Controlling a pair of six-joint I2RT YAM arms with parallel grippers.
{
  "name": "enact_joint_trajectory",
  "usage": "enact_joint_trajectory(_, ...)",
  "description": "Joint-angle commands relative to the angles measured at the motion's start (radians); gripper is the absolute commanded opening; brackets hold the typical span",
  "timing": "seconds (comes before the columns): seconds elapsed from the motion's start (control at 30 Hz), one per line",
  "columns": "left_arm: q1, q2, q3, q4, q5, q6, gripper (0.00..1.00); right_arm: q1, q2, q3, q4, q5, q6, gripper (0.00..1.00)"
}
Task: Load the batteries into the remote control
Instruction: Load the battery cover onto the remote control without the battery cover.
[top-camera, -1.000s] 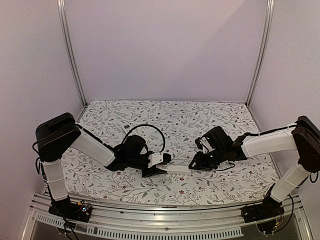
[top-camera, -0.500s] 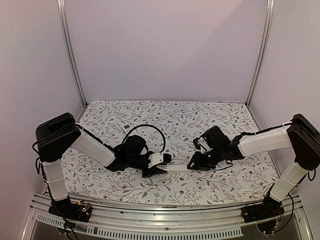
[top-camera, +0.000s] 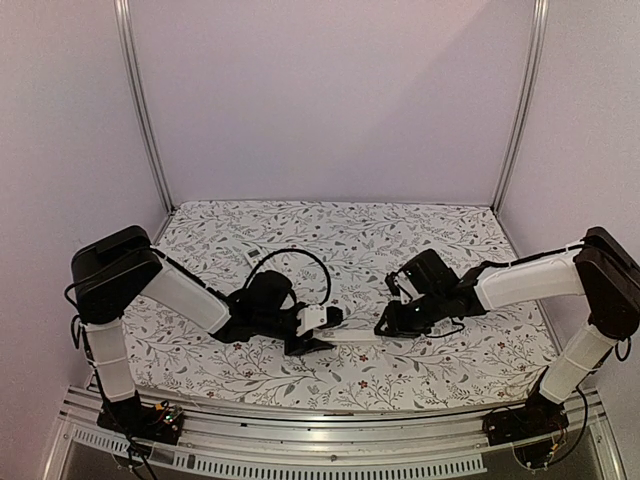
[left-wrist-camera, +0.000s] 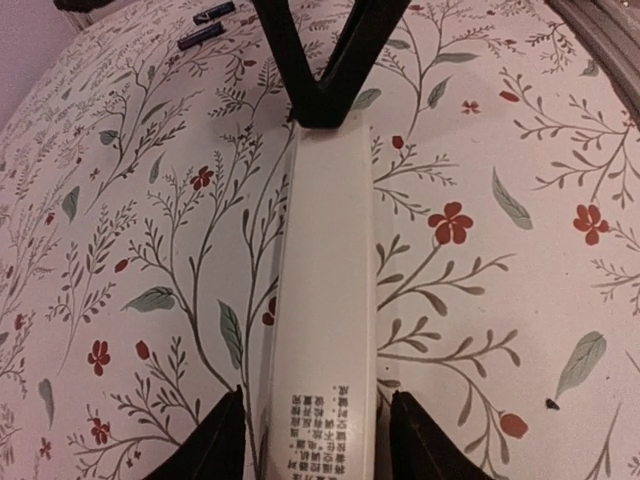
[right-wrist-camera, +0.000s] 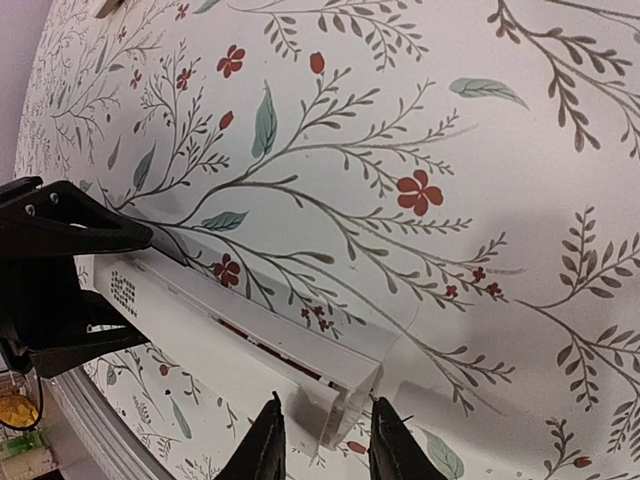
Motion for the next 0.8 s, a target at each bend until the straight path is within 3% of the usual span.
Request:
enact_joint_trajectory(0.0,-0.012,-0.021,-0.009,0.016,0.002,-0.011,0.53,0.003,-0.014,0.026,-0.03,0.033,-0.023,0.28)
enact_joint_trajectory(0.3,-0.012,-0.107,-0.037,0.025,0.017,-0.054,0.66,0.002,-0.015,0.049,-0.049,0.046,-0.037,0.29)
enact_joint_trajectory(0.53,-0.011,-0.3,-0.148,0.099,0.048,-0.211,0.71,0.002,-0.031,0.055,-0.059,0.054,-0.037,0.29)
enact_joint_trajectory(0.6,-0.011,-0.344,-0.163,0.09,-0.014,-0.311,0.69,0.002,-0.032,0.054,-0.06,0.054,-0.036,0.3)
enact_joint_trajectory(0.77,-0.001,-0.391,-0.155,-0.089,-0.18,-0.562,0.46,0.002,-0.034,0.045,-0.046,0.04,-0.024,0.3)
